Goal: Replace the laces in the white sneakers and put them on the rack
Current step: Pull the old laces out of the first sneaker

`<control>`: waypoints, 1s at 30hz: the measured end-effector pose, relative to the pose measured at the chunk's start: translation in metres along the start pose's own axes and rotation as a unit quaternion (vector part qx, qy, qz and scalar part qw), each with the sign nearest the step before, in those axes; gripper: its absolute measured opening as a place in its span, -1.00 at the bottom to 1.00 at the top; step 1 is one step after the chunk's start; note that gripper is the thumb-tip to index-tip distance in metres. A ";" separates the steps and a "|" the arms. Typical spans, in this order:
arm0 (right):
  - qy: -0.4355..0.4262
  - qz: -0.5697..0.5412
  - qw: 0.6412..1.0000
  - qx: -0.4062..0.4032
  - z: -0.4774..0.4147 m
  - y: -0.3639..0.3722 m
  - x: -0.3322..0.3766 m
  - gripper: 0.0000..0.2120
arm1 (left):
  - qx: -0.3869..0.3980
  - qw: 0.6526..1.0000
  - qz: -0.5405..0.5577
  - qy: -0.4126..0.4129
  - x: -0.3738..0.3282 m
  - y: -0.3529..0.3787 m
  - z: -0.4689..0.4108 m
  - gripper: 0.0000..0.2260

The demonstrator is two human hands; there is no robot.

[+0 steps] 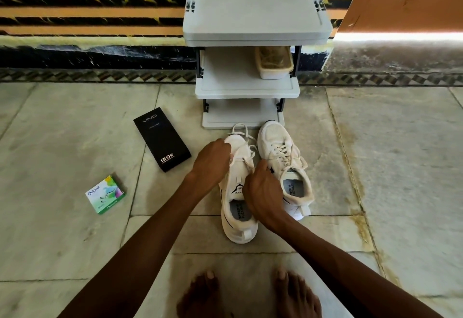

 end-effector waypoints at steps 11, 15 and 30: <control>0.088 -0.083 0.993 -0.006 -0.003 0.007 -0.007 -0.78 | 0.078 0.865 0.488 -0.088 -0.021 -0.051 0.018 -0.83; 0.084 -0.088 0.992 -0.012 -0.003 0.009 -0.007 -0.80 | 0.071 0.754 0.648 -0.081 -0.031 -0.065 0.024 -0.82; 0.075 -0.072 0.995 0.006 -0.004 0.008 -0.007 -0.75 | -0.140 0.934 0.328 -0.026 -0.007 -0.029 0.000 -0.73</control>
Point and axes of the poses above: each hand's wrist, its own z-axis away from the middle knuckle, its own y-axis out of the palm, x = y × z, the point moved 5 cm from there along -z, towards the middle knuckle, and after that the axes turned 13 degrees about z, right-handed, at the moved point
